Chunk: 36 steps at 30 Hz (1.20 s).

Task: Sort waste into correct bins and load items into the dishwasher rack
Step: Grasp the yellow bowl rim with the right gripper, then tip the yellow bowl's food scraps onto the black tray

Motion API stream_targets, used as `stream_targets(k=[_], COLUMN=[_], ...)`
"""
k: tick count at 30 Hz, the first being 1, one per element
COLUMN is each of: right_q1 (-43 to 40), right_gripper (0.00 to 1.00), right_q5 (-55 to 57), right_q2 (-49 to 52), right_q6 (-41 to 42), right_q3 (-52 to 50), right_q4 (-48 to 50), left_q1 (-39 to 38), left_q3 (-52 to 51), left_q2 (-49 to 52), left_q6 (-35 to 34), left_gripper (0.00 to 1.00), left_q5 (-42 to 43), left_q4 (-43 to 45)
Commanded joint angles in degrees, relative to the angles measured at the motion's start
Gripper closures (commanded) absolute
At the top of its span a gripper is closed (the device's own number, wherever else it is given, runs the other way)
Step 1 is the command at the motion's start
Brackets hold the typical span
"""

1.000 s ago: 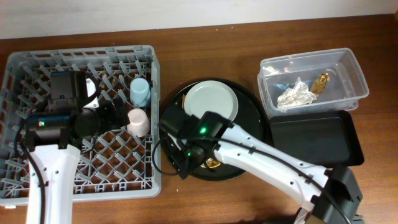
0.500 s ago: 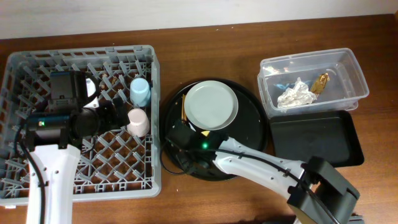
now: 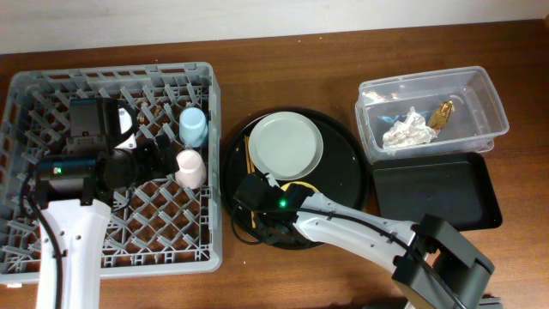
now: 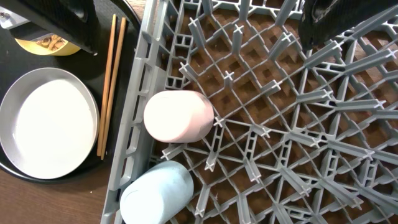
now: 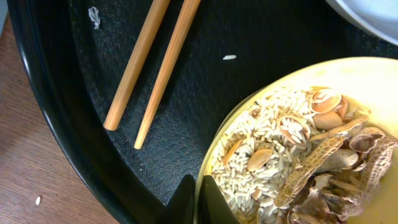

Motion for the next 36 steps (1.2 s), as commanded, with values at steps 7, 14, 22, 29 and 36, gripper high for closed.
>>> stream_targets(k=[7, 14, 22, 29, 36], right_q1=[-16.8, -64.1, -89.0, -97.0, -107.1], right_gripper=[0.96, 0.96, 0.96, 0.96, 0.96], right_q5=[9.0, -34.6, -60.0, -90.3, -94.6], right_q2=[-12.3, -16.2, -16.1, -5.9, 0.3], right_q6=[0.2, -23.1, -30.0, -30.0, -38.7], right_q3=[15.3, 12.2, -4.9, -12.6, -12.6], right_q4=[-22.7, -26.6, -13.1, -1.6, -22.3], left_q1=[0.2, 0.2, 0.2, 0.2, 0.2], left_q3=[0.7, 0.7, 0.7, 0.7, 0.7], left_q2=[-0.8, -0.8, -0.8, -0.8, -0.8], left_q6=[-0.7, -0.7, -0.7, -0.7, -0.7], left_gripper=[0.00, 0.00, 0.00, 0.00, 0.00], left_q5=[-0.4, -0.4, -0.4, -0.4, -0.4], left_q4=[0.1, 0.1, 0.1, 0.1, 0.1])
